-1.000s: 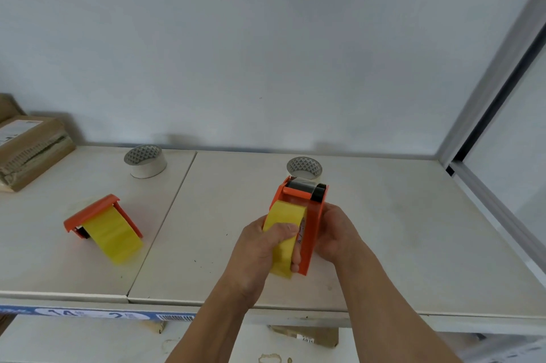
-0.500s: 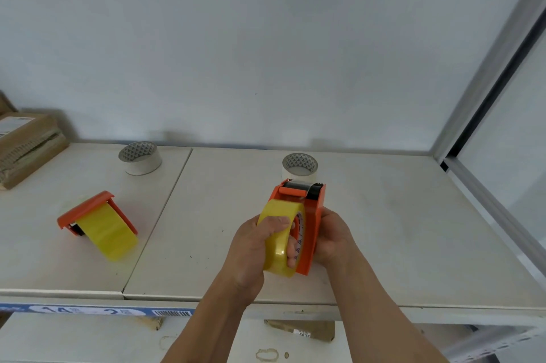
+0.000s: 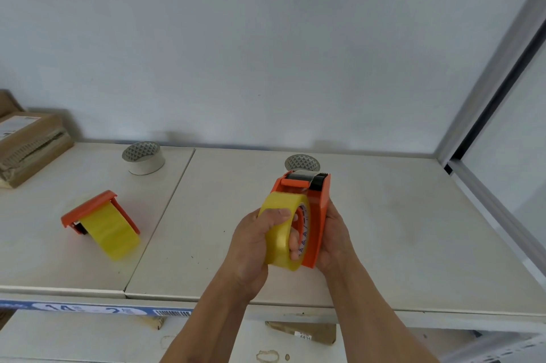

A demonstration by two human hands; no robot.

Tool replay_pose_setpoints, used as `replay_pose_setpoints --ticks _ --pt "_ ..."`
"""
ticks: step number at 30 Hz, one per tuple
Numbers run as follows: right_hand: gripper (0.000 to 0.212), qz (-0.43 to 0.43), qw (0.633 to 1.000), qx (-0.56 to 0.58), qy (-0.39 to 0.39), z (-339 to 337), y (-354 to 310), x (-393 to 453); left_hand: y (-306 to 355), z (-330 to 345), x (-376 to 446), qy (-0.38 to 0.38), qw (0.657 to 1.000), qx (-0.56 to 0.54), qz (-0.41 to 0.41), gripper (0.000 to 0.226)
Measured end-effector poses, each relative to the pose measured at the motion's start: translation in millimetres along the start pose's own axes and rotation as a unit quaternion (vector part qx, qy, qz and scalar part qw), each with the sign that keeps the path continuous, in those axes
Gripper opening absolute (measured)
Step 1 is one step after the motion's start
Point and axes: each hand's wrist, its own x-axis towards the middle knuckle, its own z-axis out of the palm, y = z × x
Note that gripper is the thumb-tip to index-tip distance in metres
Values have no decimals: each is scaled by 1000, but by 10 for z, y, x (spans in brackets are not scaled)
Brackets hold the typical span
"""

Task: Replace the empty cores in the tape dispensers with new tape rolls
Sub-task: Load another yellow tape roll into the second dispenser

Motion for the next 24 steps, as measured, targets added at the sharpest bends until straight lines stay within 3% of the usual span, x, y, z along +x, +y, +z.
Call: replay_pose_setpoints --ticks 4,11,14,20,24 --pt "79 -40 999 -10 -14 -50 74 5 5 4 59 21 999 -33 -7 25" --pt "59 -102 994 -35 26 71 269 -153 -29 17 118 46 994 -97 -19 24" --pt "56 -93 996 -18 0 94 295 -230 -86 -3 108 49 990 -133 -20 36" --pt "52 -96 995 -21 -31 103 263 -308 -216 -23 128 48 981 -186 9 34" --pt "47 -113 991 -68 6 137 172 -293 -240 16 152 128 982 -134 12 39"
